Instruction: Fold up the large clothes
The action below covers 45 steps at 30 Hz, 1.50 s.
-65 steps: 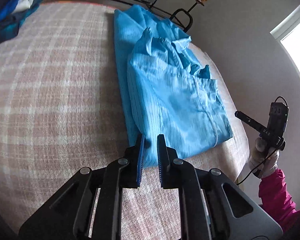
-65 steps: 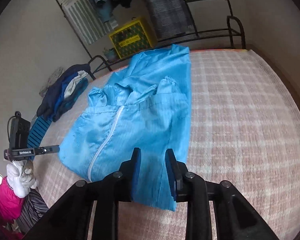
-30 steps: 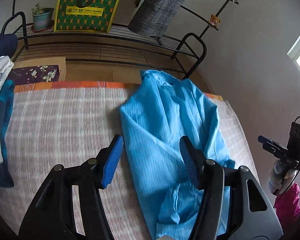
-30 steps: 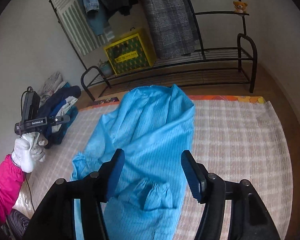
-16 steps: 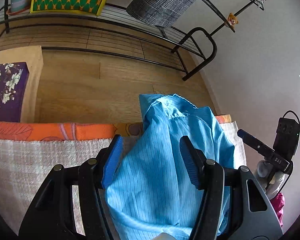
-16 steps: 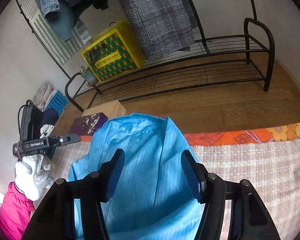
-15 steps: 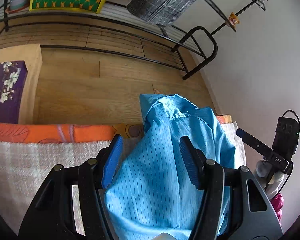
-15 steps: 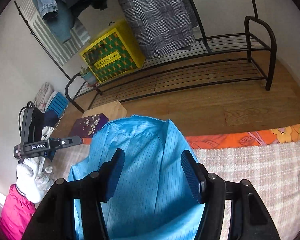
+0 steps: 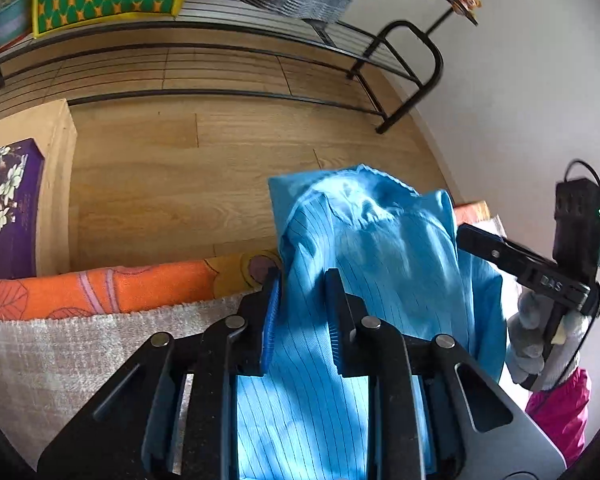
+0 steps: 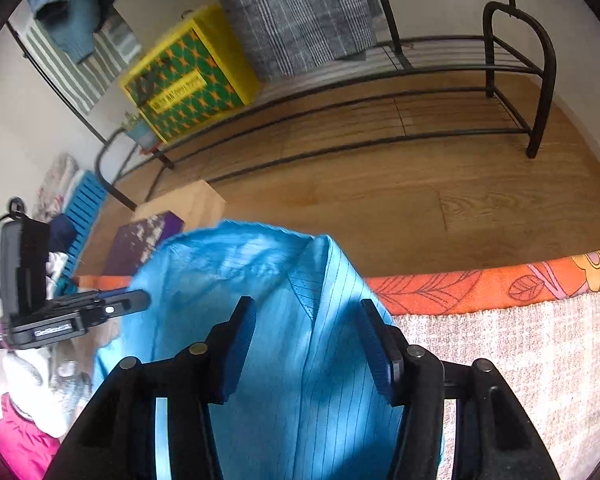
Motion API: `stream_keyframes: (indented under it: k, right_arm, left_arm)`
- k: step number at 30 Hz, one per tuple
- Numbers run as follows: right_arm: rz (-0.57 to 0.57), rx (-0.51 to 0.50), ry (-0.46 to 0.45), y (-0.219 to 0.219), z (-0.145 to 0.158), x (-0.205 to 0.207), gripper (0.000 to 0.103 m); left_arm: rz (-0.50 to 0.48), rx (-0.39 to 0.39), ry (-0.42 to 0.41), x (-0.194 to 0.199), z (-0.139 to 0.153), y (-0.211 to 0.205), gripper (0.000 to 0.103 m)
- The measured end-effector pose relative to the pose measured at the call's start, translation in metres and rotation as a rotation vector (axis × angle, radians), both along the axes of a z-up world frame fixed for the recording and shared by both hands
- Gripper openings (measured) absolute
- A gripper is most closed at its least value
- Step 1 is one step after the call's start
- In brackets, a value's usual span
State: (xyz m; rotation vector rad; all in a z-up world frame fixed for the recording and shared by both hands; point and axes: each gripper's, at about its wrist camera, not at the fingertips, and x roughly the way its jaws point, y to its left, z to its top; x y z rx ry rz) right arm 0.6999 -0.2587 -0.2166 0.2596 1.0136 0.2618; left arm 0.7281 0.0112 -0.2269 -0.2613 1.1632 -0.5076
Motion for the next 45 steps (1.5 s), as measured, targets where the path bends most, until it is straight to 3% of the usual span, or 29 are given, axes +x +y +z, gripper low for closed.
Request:
stream_keyframes:
  k: [2,5,8,9,10,11,12,13,14,17,22,30,37,45]
  right_arm:
    - [-0.021,-0.003,-0.027,-0.007,0.003,-0.002,0.056]
    - [-0.059,0.004,-0.022,-0.016,0.0,0.003,0.059]
    - [-0.046,0.024,0.024,-0.014,-0.01,0.016,0.062]
    - [-0.035,0.033,0.041,-0.012,-0.014,0.02,0.062]
    - [-0.033,0.02,0.053,-0.009,-0.018,0.023,0.062]
    - [-0.032,0.003,0.064,-0.007,-0.021,0.028,0.061]
    - [-0.031,-0.011,0.059,-0.005,-0.022,0.031,0.059]
    - [-0.025,-0.015,0.046,-0.002,-0.021,0.03,0.036]
    - [-0.005,0.014,0.055,-0.001,-0.022,0.031,0.016]
    - [0.025,-0.04,0.005,0.01,-0.018,0.024,0.003]
    - [0.02,-0.014,-0.089,0.006,0.015,-0.002,0.001]
    - [-0.046,0.044,-0.196,0.003,0.083,-0.074,0.0]
    - [-0.052,0.061,-0.224,0.004,0.128,-0.167,0.0]
    - [-0.035,0.058,-0.247,0.01,0.141,-0.299,0.0]
  left_arm:
    - [0.031,-0.034,-0.015,0.001,0.002,0.005,0.045]
    - [0.055,-0.061,-0.026,0.006,-0.001,0.009,0.068]
    - [0.045,-0.074,0.026,0.017,-0.01,0.006,0.068]
    - [0.032,-0.079,0.025,0.019,-0.012,0.004,0.065]
    - [0.021,-0.067,0.009,0.018,-0.011,0.001,0.049]
    - [0.003,-0.046,0.007,0.019,-0.012,-0.003,0.025]
    - [-0.018,-0.028,0.011,0.019,-0.013,-0.008,0.012]
    - [-0.031,-0.008,0.001,0.018,-0.012,-0.012,0.006]
    - [-0.037,0.013,-0.029,0.016,-0.008,-0.016,0.004]
    - [-0.043,0.019,-0.099,0.004,0.007,-0.018,0.001]
    - [-0.047,-0.012,-0.163,-0.022,0.04,-0.016,0.0]
    - [-0.093,0.02,-0.276,-0.096,0.106,-0.021,0.0]
    - [-0.146,0.029,-0.343,-0.194,0.149,-0.018,0.0]
    - [-0.18,0.014,-0.364,-0.311,0.161,-0.021,0.0]
